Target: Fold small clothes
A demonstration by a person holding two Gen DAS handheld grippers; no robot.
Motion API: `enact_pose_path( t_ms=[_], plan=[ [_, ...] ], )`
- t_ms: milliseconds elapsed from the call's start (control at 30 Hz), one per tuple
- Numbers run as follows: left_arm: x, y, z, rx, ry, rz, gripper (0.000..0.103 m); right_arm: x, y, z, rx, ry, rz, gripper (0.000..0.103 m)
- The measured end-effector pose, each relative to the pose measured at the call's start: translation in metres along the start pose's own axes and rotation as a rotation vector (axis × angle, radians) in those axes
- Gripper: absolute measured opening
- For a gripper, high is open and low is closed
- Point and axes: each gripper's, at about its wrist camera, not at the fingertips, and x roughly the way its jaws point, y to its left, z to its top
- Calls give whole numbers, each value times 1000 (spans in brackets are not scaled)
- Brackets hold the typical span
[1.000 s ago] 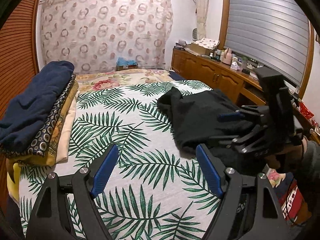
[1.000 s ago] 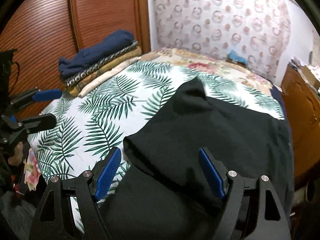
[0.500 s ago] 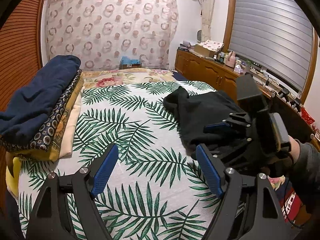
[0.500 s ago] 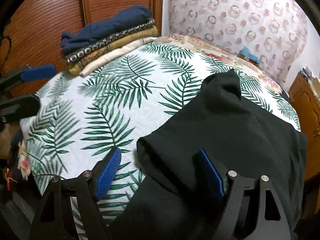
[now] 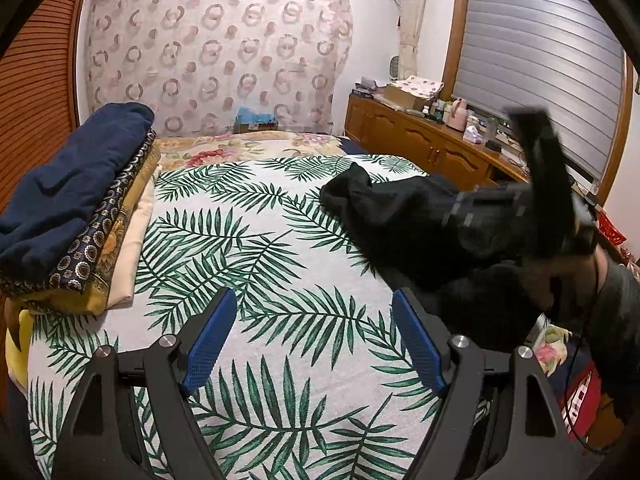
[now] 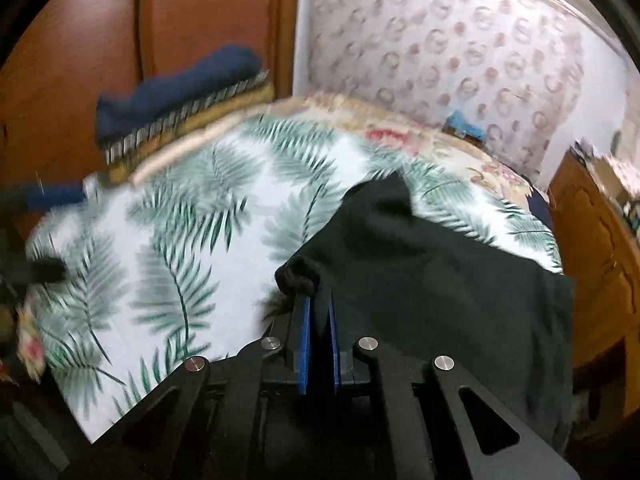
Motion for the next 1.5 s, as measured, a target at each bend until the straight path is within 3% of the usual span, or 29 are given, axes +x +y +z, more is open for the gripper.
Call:
enact_pose_path(
  t_ms=[233, 500, 900, 1033, 1200, 1500],
  plan=[
    [4, -7, -2, 12, 9, -13, 81, -31, -63, 19, 103, -62, -87, 7],
    [7, -11, -4, 17, 19, -23, 81, -31, -128, 33, 193, -26, -232, 7],
    [10, -18, -7, 25, 32, -33, 81, 15, -147, 56, 270, 69, -359, 7],
    [13, -25, -9, 37, 41, -44, 81, 12, -149, 55, 301, 84, -369, 31],
    [19, -35, -12, 45, 52, -62, 81, -24, -142, 34, 293, 52, -331, 32],
    [30, -59, -15, 72, 72, -100, 81, -106, -90, -66, 304, 28, -184, 34]
  ],
)
